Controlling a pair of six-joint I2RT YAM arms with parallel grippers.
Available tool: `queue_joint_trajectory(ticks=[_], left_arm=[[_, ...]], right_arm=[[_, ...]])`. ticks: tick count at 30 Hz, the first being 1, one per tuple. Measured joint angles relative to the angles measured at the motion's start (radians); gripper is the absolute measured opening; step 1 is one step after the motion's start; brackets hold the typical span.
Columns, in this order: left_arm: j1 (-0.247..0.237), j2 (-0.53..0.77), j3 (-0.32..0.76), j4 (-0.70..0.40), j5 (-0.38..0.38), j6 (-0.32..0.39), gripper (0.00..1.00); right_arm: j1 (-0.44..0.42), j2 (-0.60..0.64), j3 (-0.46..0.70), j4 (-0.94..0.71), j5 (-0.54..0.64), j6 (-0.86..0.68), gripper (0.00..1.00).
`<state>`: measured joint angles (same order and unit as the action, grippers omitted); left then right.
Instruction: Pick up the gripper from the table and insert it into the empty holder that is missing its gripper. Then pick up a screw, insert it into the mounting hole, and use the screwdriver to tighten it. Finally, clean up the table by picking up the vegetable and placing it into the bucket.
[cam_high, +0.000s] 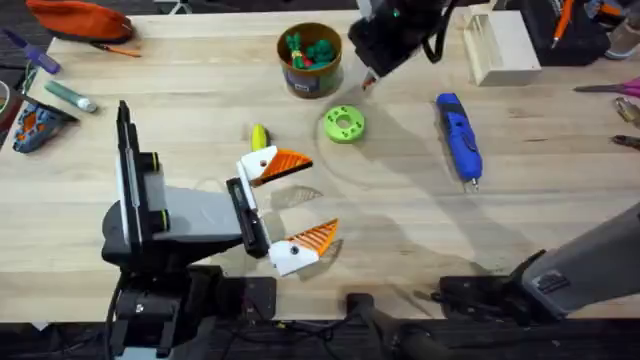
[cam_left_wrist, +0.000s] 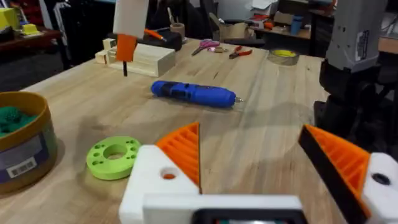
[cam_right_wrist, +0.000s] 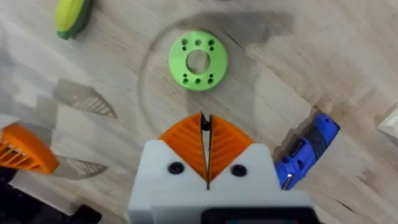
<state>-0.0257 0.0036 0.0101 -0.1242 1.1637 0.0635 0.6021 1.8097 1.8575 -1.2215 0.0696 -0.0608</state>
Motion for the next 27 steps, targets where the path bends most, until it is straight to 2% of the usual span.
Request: queue_joint_trajectory(ticks=[6,12,18,27], left_arm=[[0.0,0.0,0.0,0.0,0.0,0.0,0.985],[0.0,0.0,0.0,0.0,0.0,0.0,0.985],[0.0,0.0,0.0,0.0,0.0,0.0,0.985],[0.0,0.0,0.0,0.0,0.0,0.0,0.985]], right_arm=[[0.114,0.0,0.112,-0.077,0.076,0.0,0.006],[0.251,0.0,0.168,-0.094,0.132,-0.001,0.006],[0.354,0.0,0.199,-0.096,0.149,-0.023,0.006],[0.458,0.0,0.206,-0.119,0.152,-0.045,0.006]])
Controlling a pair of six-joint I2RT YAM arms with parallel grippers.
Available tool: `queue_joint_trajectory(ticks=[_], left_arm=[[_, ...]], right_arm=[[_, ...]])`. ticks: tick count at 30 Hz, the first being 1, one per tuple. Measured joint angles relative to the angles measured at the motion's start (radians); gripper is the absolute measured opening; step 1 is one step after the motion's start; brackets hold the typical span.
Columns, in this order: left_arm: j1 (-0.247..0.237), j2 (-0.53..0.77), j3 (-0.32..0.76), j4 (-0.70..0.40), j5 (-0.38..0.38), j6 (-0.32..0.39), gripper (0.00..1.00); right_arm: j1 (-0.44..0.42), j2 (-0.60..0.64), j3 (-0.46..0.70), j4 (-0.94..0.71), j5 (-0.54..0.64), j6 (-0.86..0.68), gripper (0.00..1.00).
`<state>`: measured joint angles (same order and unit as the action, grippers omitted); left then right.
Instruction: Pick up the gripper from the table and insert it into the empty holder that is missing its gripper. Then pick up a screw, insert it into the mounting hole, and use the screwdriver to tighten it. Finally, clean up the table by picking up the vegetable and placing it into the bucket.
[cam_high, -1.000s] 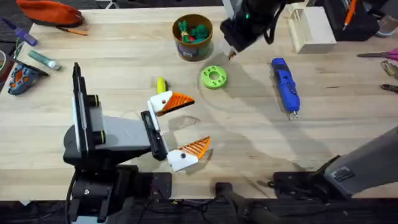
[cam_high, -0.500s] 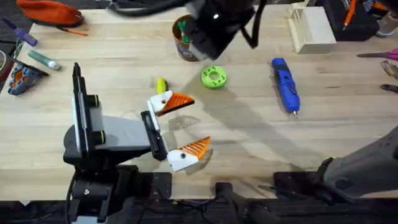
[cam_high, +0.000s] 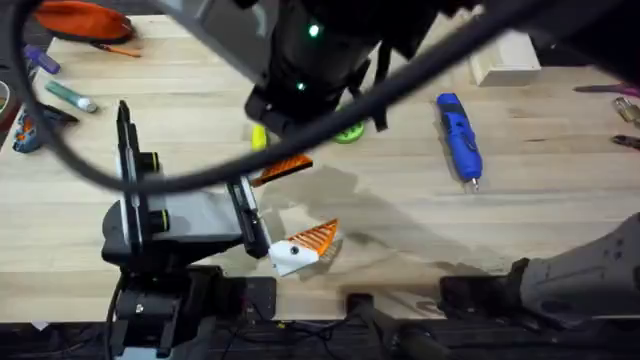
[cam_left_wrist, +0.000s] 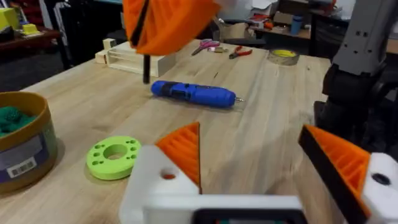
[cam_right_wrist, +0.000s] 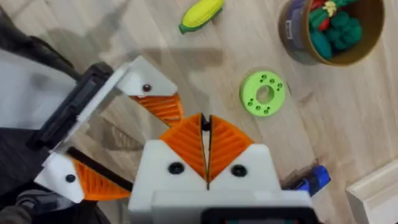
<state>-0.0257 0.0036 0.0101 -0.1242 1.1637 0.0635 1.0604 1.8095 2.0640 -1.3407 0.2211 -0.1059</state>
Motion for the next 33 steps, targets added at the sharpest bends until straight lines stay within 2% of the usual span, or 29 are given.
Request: queue_joint_trajectory(ticks=[5,18,24,27,33], left_arm=[[0.0,0.0,0.0,0.0,0.0,0.0,0.985],[0.0,0.0,0.0,0.0,0.0,0.0,0.985],[0.0,0.0,0.0,0.0,0.0,0.0,0.985],[0.0,0.0,0.0,0.0,0.0,0.0,0.985],[0.0,0.0,0.0,0.0,0.0,0.0,0.985]], right_arm=[[0.033,0.0,0.0,0.001,0.0,-0.004,0.006],[0.036,0.0,0.0,0.002,-0.028,-0.067,0.006],[0.039,0.0,0.0,0.002,-0.049,-0.19,0.006],[0.046,0.0,0.0,0.002,-0.092,-0.318,0.006],[0.046,0.0,0.0,0.015,-0.121,-0.408,0.006]])
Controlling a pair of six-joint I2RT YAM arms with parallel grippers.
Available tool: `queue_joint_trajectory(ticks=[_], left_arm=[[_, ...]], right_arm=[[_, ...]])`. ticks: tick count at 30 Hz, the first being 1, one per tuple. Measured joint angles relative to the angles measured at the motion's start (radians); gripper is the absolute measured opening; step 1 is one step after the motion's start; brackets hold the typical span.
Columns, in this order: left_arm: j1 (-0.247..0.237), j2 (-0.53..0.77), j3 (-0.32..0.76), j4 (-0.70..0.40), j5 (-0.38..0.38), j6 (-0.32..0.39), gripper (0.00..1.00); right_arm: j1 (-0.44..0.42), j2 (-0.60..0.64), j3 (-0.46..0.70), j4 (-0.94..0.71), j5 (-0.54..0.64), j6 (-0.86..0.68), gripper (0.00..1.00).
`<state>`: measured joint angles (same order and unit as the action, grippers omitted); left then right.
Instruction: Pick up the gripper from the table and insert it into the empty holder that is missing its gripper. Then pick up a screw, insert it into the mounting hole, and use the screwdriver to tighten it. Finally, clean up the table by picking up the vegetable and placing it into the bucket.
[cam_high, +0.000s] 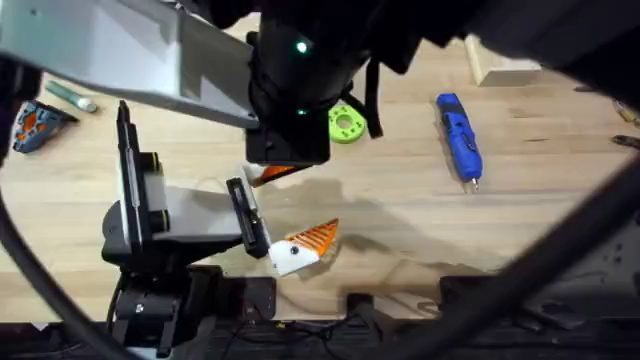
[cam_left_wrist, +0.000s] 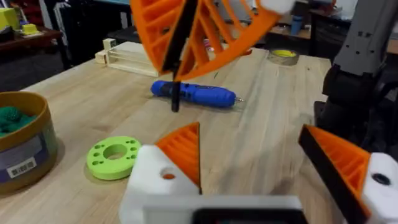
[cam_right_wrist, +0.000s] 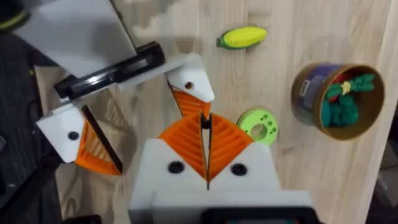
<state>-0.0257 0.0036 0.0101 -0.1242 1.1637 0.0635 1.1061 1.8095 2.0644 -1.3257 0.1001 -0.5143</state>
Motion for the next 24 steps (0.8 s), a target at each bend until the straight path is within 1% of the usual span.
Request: queue_joint_trajectory(ticks=[5,9,17,24], left_arm=[[0.0,0.0,0.0,0.0,0.0,0.0,0.985],[0.0,0.0,0.0,0.0,0.0,0.0,0.985],[0.0,0.0,0.0,0.0,0.0,0.0,0.985],[0.0,0.0,0.0,0.0,0.0,0.0,0.985]], right_arm=[[0.0,0.003,0.0,0.009,-0.021,-0.081,0.006],[0.0,0.011,0.001,0.011,-0.027,-0.115,0.006],[0.0,0.04,0.001,0.042,-0.031,-0.129,0.006],[0.0,0.041,0.001,0.046,-0.035,-0.13,0.006]])
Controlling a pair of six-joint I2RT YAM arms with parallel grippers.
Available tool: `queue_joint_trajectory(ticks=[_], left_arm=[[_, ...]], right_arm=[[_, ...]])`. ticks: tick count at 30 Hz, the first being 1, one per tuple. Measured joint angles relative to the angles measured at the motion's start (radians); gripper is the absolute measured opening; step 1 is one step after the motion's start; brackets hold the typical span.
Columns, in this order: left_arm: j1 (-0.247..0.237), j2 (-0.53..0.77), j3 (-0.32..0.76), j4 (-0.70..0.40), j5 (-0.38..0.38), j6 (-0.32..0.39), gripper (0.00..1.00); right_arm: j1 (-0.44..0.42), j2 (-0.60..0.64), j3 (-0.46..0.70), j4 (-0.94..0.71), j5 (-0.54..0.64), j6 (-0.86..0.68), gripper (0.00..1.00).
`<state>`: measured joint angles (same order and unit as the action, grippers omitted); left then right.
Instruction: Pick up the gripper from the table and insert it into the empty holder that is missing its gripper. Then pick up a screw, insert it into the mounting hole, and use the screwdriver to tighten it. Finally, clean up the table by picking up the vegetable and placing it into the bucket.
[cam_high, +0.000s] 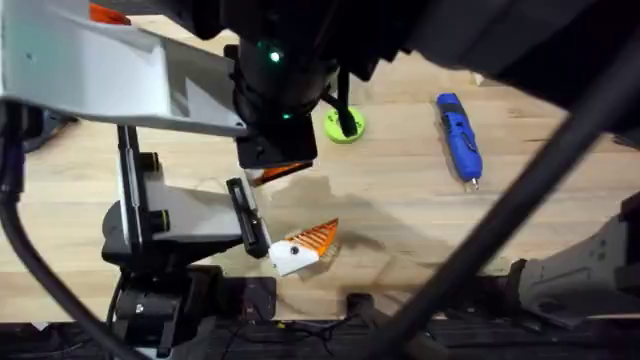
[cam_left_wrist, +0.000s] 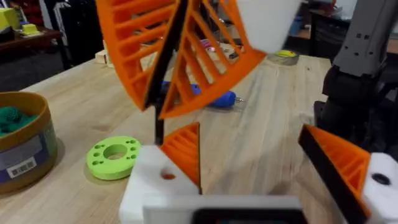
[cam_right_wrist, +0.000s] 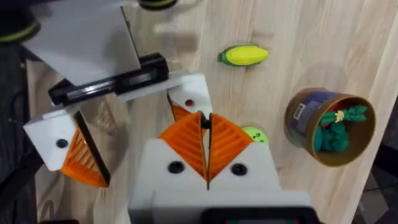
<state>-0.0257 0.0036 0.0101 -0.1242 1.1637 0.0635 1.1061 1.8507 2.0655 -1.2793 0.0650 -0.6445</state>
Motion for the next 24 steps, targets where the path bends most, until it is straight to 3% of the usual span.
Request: queue_joint_trajectory(ticks=[24], left_arm=[[0.0,0.0,0.0,0.0,0.0,0.0,0.985]], right_arm=[[-0.025,0.015,0.0,-0.015,-0.048,0.073,0.006]])
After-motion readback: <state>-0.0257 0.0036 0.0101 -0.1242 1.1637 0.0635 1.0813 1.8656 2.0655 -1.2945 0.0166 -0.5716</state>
